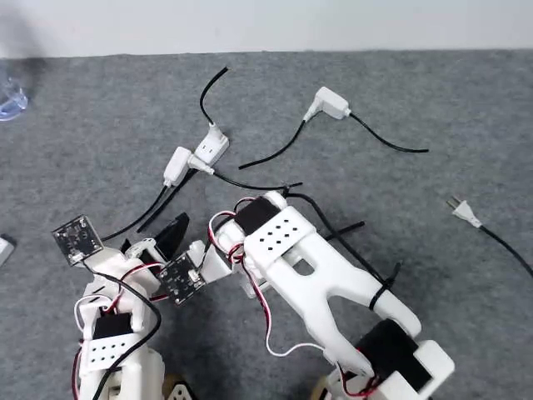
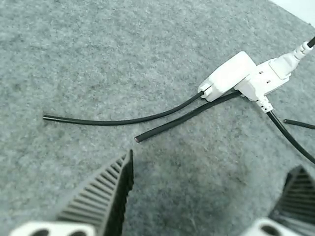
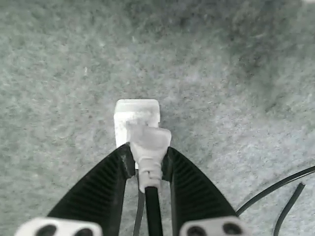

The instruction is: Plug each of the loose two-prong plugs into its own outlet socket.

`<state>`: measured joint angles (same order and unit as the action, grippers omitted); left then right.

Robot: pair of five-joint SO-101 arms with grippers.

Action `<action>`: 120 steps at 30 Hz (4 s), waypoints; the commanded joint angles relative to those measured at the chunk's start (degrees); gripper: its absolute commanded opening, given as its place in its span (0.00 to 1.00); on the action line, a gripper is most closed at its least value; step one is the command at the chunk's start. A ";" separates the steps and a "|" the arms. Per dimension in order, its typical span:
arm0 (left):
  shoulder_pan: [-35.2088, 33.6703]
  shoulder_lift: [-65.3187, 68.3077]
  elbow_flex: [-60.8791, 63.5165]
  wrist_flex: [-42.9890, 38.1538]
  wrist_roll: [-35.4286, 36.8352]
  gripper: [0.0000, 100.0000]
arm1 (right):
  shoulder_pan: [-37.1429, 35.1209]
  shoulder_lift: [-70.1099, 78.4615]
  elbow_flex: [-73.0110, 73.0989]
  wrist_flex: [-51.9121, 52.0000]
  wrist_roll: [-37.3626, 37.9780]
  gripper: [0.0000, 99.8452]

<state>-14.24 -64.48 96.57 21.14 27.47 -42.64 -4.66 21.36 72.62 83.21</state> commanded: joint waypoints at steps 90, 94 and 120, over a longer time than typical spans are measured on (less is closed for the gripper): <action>0.00 -0.53 -1.19 0.18 -0.62 0.44 | 14.37 18.95 -6.59 -22.46 -8.70 0.01; 0.00 -0.53 -1.19 0.18 -0.62 0.44 | 14.29 18.59 -6.59 -22.02 -9.14 0.14; 0.00 -0.53 -1.19 0.18 -0.62 0.44 | 9.54 18.68 -6.42 -20.09 -12.31 0.16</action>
<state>-14.24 -64.48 96.57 21.14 27.47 -32.97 15.12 18.29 52.66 71.96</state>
